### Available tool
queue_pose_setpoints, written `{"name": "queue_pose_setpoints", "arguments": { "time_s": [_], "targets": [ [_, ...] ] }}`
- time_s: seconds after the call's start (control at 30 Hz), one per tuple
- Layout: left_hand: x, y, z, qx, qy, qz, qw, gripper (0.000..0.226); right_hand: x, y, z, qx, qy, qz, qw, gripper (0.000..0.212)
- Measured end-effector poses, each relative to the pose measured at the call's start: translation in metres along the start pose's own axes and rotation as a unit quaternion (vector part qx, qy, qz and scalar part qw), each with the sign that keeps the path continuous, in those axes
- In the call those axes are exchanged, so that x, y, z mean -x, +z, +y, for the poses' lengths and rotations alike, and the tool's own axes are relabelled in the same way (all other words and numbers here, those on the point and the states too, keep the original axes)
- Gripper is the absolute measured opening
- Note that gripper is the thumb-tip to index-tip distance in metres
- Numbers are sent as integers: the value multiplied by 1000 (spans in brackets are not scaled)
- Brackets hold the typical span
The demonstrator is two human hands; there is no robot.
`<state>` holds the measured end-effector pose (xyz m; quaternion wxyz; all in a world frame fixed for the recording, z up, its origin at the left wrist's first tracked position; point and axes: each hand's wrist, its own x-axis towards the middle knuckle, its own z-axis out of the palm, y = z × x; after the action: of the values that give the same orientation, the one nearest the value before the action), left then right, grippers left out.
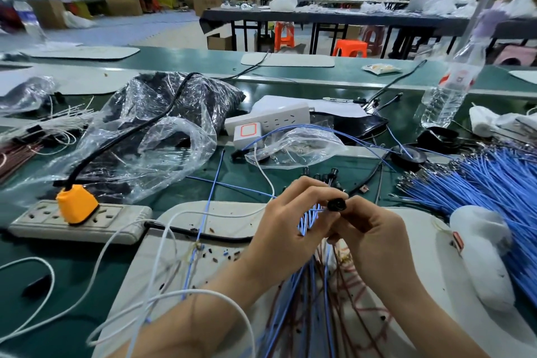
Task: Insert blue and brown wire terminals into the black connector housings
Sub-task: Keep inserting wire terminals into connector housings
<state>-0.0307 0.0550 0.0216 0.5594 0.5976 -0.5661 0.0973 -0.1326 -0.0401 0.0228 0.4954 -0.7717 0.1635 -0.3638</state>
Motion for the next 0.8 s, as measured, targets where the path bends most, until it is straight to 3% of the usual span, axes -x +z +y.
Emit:
{"name": "queue_pose_setpoints", "arguments": {
  "time_s": [0.5,0.8],
  "targets": [
    [-4,-1,-5,24,-36,-26,999,20,-1,-1,1,-24,-11,31,999,35],
    [-4,0,-3,37,-28,-20,999,22,-2,-1,1,-37,-18,21,999,27]
  ]
}}
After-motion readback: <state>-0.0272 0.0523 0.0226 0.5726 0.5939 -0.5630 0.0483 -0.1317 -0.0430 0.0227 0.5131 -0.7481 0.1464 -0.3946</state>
